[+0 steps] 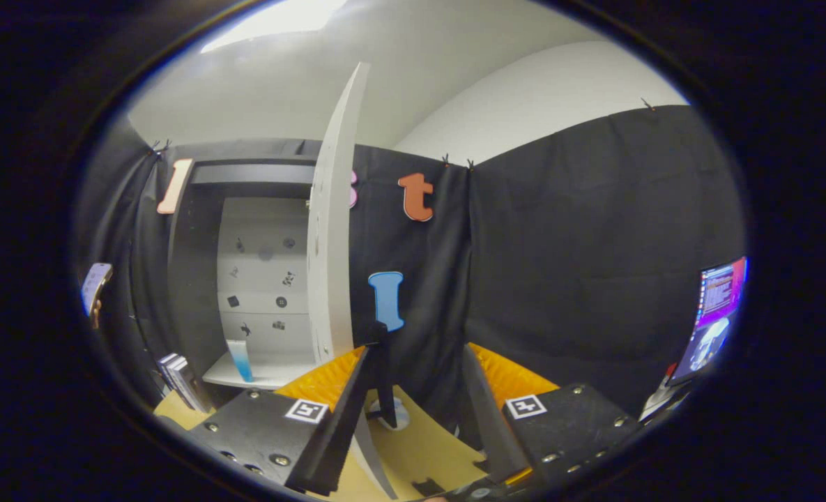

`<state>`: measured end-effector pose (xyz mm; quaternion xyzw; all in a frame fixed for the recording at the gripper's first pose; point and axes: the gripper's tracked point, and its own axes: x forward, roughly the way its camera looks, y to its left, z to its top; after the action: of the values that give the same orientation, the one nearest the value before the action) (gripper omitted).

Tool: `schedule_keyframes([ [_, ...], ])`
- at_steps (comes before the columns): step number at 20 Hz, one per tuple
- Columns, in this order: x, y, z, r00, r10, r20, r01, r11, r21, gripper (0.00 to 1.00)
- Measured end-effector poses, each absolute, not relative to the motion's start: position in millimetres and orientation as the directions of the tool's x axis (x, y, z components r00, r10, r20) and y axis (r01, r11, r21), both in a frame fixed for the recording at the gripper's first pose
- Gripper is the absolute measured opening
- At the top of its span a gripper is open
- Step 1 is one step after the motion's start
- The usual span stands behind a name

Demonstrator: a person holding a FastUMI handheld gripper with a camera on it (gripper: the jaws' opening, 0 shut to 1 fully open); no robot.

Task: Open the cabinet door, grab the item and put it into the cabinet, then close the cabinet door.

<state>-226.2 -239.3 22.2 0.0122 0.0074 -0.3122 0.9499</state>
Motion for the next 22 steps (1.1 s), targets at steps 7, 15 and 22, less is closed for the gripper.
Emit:
schedule_keyframes([
  [7,-219,-222,20,0.867,-0.492,-0.075,0.497,0.866,0.062,0.77],
  [15,-195,-159,17,0.952,-0.277,-0.130,0.295,0.944,0.149,0.77],
  [22,-149,-99,8,0.984,-0.065,-0.165,0.102,0.969,0.226,0.77],
])
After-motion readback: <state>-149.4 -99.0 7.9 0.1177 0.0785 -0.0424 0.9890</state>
